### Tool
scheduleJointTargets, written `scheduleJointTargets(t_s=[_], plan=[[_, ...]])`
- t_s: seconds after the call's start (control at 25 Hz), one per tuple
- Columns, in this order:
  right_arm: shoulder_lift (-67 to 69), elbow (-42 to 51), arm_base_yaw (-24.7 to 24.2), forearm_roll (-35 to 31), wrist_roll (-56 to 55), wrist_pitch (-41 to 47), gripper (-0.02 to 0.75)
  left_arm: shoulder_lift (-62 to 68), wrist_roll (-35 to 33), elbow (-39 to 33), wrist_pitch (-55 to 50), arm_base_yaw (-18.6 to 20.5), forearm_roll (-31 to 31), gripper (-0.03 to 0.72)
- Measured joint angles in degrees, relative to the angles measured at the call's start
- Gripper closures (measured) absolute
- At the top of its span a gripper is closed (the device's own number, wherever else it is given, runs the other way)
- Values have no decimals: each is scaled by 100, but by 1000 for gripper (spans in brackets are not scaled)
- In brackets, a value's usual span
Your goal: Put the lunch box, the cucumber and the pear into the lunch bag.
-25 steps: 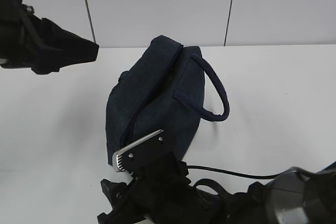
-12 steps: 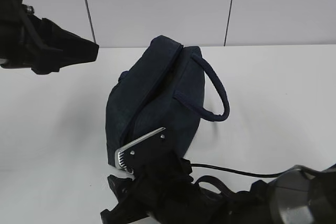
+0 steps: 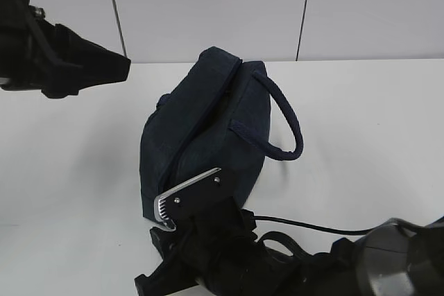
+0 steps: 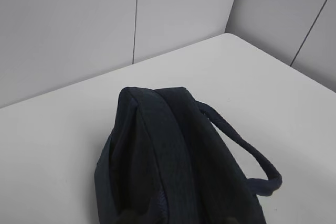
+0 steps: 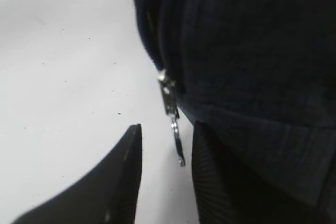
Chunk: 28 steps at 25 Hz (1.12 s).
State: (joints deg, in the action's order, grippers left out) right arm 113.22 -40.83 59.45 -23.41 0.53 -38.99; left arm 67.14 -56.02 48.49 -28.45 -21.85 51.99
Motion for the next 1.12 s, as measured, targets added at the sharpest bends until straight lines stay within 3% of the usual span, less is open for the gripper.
scheduleJointTargets(t_s=[0.32,0.56,0.92,1.12], plan=[[0,0,0,0,0,0,731,0,0,0,0,0,0,393],[-163,0,0,-13,236,214,732,0,0,0,0,0,-48,395],[-1097,0,0,-409,1316,1536,732,0,0,0,-10,0,-317,397],[-1742,0,0,-1073,2292,1718,732,0,6,0,-92,0,-431,398]])
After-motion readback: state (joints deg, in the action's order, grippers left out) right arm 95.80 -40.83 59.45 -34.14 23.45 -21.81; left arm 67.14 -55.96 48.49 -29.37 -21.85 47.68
